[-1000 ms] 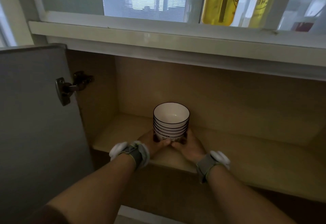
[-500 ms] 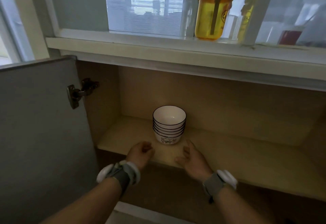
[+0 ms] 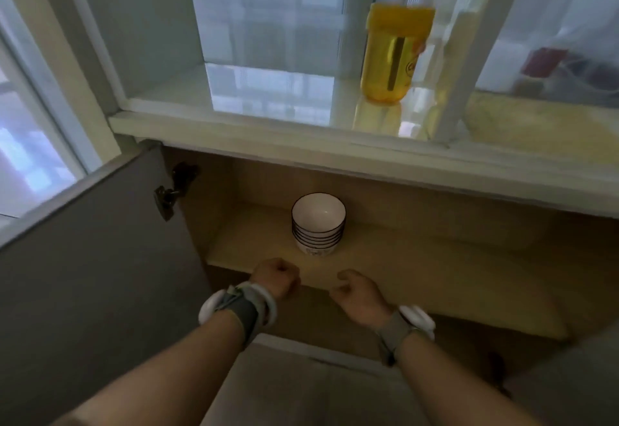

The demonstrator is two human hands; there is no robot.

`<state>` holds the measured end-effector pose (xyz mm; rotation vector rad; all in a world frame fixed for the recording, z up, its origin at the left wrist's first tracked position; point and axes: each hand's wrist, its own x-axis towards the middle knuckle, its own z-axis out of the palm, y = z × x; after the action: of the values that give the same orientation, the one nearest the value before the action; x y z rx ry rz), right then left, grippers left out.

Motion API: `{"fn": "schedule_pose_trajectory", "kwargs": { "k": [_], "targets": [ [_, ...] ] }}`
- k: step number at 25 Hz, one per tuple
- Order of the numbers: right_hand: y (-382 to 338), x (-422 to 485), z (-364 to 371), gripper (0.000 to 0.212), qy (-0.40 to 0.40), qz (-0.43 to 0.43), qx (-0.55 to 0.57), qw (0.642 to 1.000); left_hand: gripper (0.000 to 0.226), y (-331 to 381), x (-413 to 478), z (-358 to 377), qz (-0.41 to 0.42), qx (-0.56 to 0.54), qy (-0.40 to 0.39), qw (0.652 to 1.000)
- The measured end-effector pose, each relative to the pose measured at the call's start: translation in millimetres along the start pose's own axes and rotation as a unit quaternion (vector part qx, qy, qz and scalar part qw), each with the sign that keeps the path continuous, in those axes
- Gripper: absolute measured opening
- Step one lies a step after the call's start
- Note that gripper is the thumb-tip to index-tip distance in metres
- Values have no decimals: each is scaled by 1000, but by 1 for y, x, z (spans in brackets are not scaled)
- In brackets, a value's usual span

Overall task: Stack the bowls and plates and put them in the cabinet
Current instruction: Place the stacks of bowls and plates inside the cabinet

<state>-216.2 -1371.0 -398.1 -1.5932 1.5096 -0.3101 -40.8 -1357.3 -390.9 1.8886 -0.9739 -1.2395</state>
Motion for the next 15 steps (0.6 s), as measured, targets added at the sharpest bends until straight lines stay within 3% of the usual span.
{"fn": "schedule_pose_trajectory", "kwargs": {
  "k": [3, 9, 15],
  "targets": [
    [-37, -50, -35, 42, -5, 30, 5, 1000, 16, 47, -47, -14, -41, 58, -12, 997],
    [-110, -153, -89, 44, -33, 57, 41, 997, 9, 128, -149, -33, -92, 27, -35, 995],
    [-171, -264, -164, 33, 54, 22, 116, 992, 8, 211, -262, -47, -86, -52, -68, 993]
  ]
}}
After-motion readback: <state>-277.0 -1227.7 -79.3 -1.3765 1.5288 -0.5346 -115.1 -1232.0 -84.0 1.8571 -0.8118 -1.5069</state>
